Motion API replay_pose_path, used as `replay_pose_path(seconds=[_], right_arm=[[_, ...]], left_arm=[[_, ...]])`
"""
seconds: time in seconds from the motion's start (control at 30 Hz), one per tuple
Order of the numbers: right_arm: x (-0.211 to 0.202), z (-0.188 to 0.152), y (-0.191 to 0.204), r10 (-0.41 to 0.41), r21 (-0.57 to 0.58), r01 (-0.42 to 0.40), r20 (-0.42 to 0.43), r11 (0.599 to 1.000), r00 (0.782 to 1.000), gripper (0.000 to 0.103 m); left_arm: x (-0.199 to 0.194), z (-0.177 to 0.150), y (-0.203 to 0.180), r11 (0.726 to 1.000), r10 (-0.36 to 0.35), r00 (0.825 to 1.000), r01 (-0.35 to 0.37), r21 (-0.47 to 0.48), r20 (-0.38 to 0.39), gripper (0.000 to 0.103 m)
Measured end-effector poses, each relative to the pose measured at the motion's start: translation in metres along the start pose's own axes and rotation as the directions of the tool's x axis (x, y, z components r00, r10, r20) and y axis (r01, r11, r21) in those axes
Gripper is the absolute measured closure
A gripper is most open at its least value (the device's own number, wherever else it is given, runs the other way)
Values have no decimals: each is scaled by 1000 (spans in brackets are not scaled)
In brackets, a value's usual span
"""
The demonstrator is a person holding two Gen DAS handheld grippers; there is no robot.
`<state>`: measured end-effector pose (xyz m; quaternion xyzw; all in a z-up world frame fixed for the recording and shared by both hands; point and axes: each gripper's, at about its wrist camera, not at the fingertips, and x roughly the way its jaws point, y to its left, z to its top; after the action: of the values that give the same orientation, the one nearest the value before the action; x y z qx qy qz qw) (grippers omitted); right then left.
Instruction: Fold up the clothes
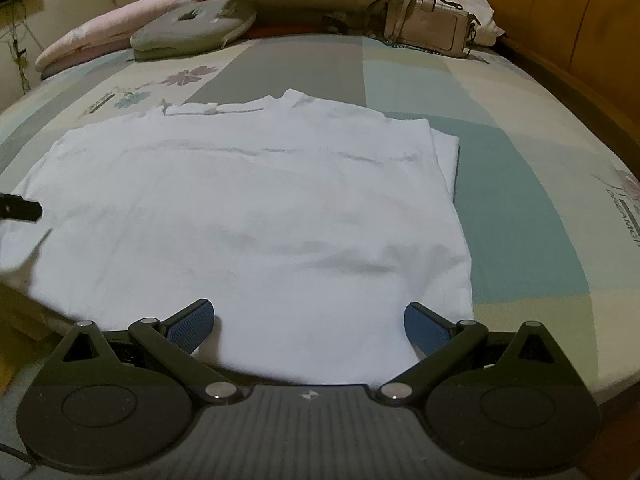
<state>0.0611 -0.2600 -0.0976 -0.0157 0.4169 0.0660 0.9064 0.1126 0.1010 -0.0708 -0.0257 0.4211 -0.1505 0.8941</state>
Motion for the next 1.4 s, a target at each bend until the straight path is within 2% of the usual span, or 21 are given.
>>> replay_pose_path(seconds=[0.2,0.33,0.4,0.57,0.67,0.8,0.9,0.97,1.07,1.17,1.3,1.4], right_arm=[[-6,13,6,48,35,-49,18,998,999,0],[-8,24,25,67,14,-67,35,998,997,0],[-8,26,32,73,1,-73,30,997,997,0],[-8,30,37,75,-5,-75,16,997,997,0],[-5,35,39,67,31,-68,39,997,997,0],[3,41,42,94,96,-98,52,990,994,0],[7,42,47,107,94,-112,58,989,993,0],[9,42,50,103,97,-109,60,989,993,0],[12,40,51,123,115,-129,53,985,991,0],[13,40,52,154,132,-157,37,979,987,0],[6,41,54,198,121,-204,57,971,978,0],[3,43,55,185,101,-191,66,976,981,0]], left_arm=[[-2,26,8,1000,-7,999,6,10,46,5],[19,34,23,999,-31,999,32,-20,36,5],[30,30,31,998,-38,999,39,-39,21,5],[11,25,33,997,-71,996,72,-21,45,5],[12,16,38,991,-124,991,126,-54,50,2],[5,4,33,994,-109,992,110,-9,69,2],[-11,4,36,993,-116,989,118,-19,92,2],[-18,4,46,989,-126,987,133,-59,102,2],[-19,2,69,973,-162,983,174,-154,92,2],[-8,-1,90,941,-213,975,222,-256,64,2],[6,3,108,882,-315,947,315,-350,61,2],[24,11,118,841,-382,922,373,-392,57,1]])
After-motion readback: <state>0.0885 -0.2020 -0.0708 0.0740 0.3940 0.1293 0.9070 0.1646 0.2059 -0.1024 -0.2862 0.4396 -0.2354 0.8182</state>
